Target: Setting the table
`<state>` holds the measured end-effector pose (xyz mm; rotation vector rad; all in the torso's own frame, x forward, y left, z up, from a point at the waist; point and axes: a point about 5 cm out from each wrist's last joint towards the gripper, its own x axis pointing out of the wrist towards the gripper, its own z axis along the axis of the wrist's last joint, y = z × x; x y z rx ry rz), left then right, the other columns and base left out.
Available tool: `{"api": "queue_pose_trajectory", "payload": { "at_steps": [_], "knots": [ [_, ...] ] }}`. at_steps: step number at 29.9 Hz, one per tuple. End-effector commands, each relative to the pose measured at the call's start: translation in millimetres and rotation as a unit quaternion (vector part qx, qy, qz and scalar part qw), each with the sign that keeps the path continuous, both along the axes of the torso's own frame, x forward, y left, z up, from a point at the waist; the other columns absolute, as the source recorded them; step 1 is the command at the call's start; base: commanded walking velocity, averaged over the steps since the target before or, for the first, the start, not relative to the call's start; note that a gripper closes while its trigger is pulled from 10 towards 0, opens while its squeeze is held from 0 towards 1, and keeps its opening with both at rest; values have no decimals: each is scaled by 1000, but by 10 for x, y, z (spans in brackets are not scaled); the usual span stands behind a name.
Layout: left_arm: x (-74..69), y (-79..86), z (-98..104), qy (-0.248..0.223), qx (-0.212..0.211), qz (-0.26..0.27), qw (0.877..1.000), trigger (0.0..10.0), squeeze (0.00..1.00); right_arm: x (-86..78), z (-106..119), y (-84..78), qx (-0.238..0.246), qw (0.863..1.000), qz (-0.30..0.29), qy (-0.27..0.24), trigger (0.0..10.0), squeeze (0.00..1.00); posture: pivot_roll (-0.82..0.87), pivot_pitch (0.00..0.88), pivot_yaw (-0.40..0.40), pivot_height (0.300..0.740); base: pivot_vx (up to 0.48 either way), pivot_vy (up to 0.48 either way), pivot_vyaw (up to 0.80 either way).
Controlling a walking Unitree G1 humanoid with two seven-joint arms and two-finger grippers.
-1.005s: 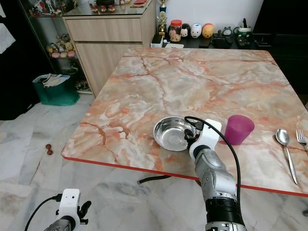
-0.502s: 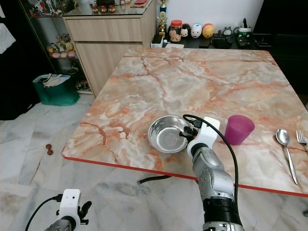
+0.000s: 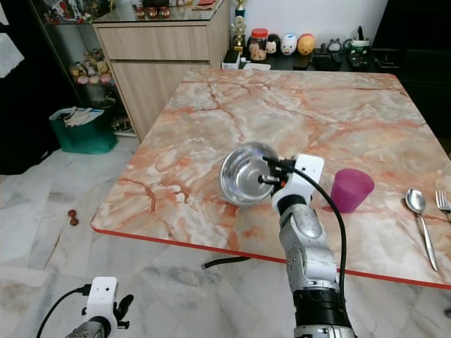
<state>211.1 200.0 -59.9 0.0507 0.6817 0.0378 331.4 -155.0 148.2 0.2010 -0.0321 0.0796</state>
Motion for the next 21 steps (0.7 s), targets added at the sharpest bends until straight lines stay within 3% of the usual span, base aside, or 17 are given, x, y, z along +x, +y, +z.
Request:
{"api": "queue_pose_trajectory", "payload": {
  "at_steps": [1, 4, 12, 21],
  "knots": [
    [-45, 42, -17, 3, 10, 7, 1000, 10000, 0, -16, 240, 55, -35, 997, 9, -74, 10000, 0, -106, 0, 71, 740, 0, 0, 0],
    [-43, 53, -13, 2, 13, 8, 1000, 10000, 0, -62, 434, 86, -53, 989, 9, -140, 10000, 0, -105, 0, 75, 740, 0, 0, 0],
    [-21, 58, 5, -4, 20, 6, 1000, 10000, 0, -91, 493, 102, -64, 982, 7, -175, 10000, 0, -99, 0, 70, 740, 0, 0, 0],
    [-45, 29, -17, 0, 18, 5, 1000, 10000, 0, -119, 545, 113, -86, 975, 9, -204, 10000, 0, -105, 0, 67, 740, 0, -350, 0]
  ]
}}
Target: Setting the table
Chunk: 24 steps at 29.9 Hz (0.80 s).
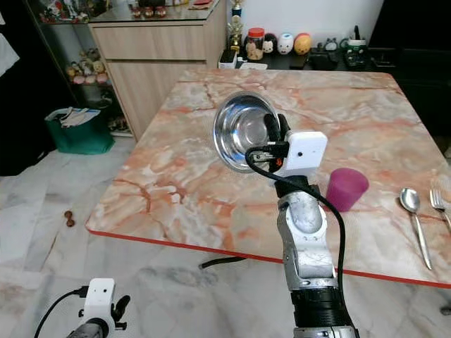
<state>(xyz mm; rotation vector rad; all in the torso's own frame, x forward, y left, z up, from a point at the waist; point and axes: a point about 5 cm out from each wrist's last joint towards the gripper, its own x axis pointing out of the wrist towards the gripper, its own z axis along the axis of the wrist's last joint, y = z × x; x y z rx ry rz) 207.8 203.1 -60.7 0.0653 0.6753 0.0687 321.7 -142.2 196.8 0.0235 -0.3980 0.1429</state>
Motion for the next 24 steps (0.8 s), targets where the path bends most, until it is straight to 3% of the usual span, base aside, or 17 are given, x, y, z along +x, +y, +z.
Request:
{"api": "queue_pose_trajectory", "payload": {
  "at_steps": [1, 16, 24],
  "knots": [
    [-9, -3, -7, 3, 6, -7, 1000, 10000, 0, -23, 61, -11, -8, 1000, -2, -19, 10000, 0, -105, 0, 67, 740, 0, -360, 0],
    [-16, -11, -6, -2, -4, -4, 1000, 10000, 0, -36, 76, 62, -15, 1000, 11, -24, 10000, 0, -105, 0, 65, 740, 0, -428, 0],
    [-33, -19, -19, 1, -6, -4, 1000, 10000, 0, -35, 80, 72, -9, 1000, 13, -24, 10000, 0, -106, 0, 65, 740, 0, -472, -279]
  ]
}}
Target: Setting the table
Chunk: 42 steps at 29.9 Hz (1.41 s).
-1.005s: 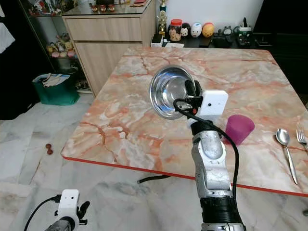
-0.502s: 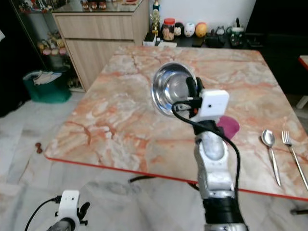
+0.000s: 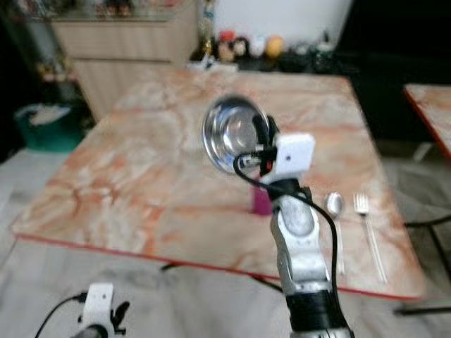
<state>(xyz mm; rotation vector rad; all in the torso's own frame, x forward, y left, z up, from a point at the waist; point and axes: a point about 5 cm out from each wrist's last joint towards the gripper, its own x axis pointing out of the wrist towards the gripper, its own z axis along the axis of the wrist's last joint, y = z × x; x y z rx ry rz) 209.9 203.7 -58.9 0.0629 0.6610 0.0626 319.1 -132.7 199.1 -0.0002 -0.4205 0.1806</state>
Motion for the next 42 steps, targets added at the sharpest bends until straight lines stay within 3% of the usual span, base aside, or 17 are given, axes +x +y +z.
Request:
{"api": "queue_pose_trajectory", "payload": {
  "at_steps": [1, 24, 42],
  "knots": [
    [-53, -25, -36, 8, -4, -1, 1000, 10000, 0, -9, 58, -25, 7, 1000, -3, -12, 10000, 0, -107, 0, 64, 740, 0, -472, 0],
    [-60, -42, -38, 5, -8, -2, 1000, 10000, 0, 36, 101, -113, 51, 998, -23, -2, 10000, 0, -112, 0, 65, 740, 0, -464, -100],
    [-29, -73, -25, 0, -13, -5, 1000, 10000, 0, 45, 88, -140, 51, 998, -31, 6, 10000, 0, -120, 0, 66, 740, 0, -427, 0]
  ]
}}
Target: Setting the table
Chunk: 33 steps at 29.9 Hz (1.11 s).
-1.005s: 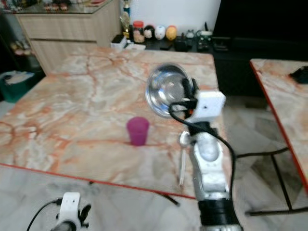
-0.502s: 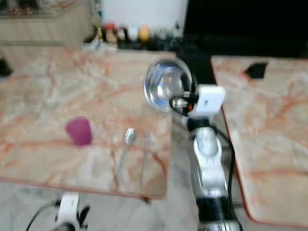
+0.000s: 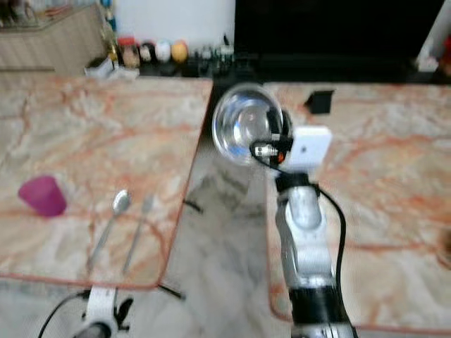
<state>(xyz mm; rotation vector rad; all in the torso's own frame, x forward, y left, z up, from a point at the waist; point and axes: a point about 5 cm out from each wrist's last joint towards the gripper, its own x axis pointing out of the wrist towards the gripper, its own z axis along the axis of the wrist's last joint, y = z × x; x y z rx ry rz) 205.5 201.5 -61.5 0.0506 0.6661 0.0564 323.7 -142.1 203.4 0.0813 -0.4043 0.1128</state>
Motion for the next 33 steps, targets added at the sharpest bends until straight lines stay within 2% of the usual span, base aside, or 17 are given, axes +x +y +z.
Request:
{"api": "queue_pose_trajectory", "payload": {
  "at_steps": [1, 7, 14, 23, 28, 33],
  "knots": [
    [15, -51, 1, -2, -6, -4, 1000, 10000, 0, -1, 45, -46, 5, 1000, -6, -6, 10000, 0, -120, 0, 66, 740, 0, -416, 0],
    [15, -53, 1, -3, -8, -4, 1000, 10000, 0, -1, 43, -45, 8, 1000, -6, -3, 10000, 0, -120, 0, 66, 740, -258, -401, -690],
    [-16, -68, -23, 6, -7, -7, 1000, 10000, 0, -7, 42, -79, 1, 1000, -16, 0, 10000, 0, -123, 0, 66, 740, 0, -375, 0],
    [-36, -91, -44, 15, -2, -13, 1000, 10000, 0, -28, -25, -196, -7, 999, -32, 25, 10000, 0, -135, 0, 67, 740, 0, 0, 0],
    [-37, -74, -45, 18, 9, -14, 1000, 10000, 0, -23, -34, -206, -13, 999, -31, 33, 10000, 0, -136, 0, 69, 740, 0, 0, 0],
    [-37, -50, -41, 18, 16, -12, 1000, 10000, 0, -2, -117, -226, -28, 997, -36, 62, 10000, 0, -135, 0, 69, 740, 0, -152, 0]
  ]
}}
